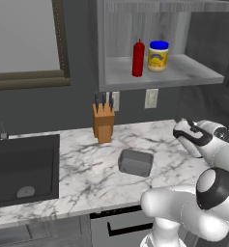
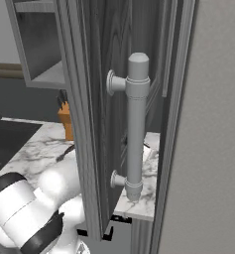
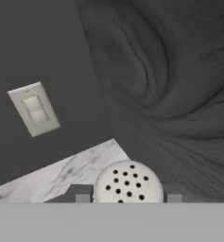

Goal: There are various items on the counter. Only move the condiments/shakers into the cabinet.

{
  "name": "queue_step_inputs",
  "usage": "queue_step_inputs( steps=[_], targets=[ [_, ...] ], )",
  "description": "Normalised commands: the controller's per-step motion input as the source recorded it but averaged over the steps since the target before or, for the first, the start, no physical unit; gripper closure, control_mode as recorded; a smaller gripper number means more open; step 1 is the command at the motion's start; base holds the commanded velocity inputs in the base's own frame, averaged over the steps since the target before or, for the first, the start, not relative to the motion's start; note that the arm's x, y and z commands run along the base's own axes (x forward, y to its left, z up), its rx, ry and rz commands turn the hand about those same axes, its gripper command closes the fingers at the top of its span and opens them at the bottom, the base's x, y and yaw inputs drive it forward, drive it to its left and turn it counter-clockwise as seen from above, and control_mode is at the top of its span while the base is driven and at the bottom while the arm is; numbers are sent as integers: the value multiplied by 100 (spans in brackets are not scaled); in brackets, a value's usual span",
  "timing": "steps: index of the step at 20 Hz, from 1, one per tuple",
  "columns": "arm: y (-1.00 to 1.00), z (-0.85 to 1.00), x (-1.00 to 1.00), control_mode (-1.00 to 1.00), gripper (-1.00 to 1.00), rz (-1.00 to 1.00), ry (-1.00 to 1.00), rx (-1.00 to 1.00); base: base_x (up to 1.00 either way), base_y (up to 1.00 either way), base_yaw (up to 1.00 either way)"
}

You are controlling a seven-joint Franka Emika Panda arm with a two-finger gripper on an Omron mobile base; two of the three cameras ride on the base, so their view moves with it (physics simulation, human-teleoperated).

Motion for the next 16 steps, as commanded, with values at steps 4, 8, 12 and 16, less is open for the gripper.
queue_step_inputs(
  steps=[4,8,12,16],
  targets=[
    [0,100,-69,-100,100,5,-22,-8,0,0,0],
    [19,100,-81,-100,100,13,-5,-17,0,0,0],
    [11,100,-89,-100,100,18,0,-17,0,0,0],
    [25,100,-80,-100,100,21,0,-13,0,0,0]
  ],
)
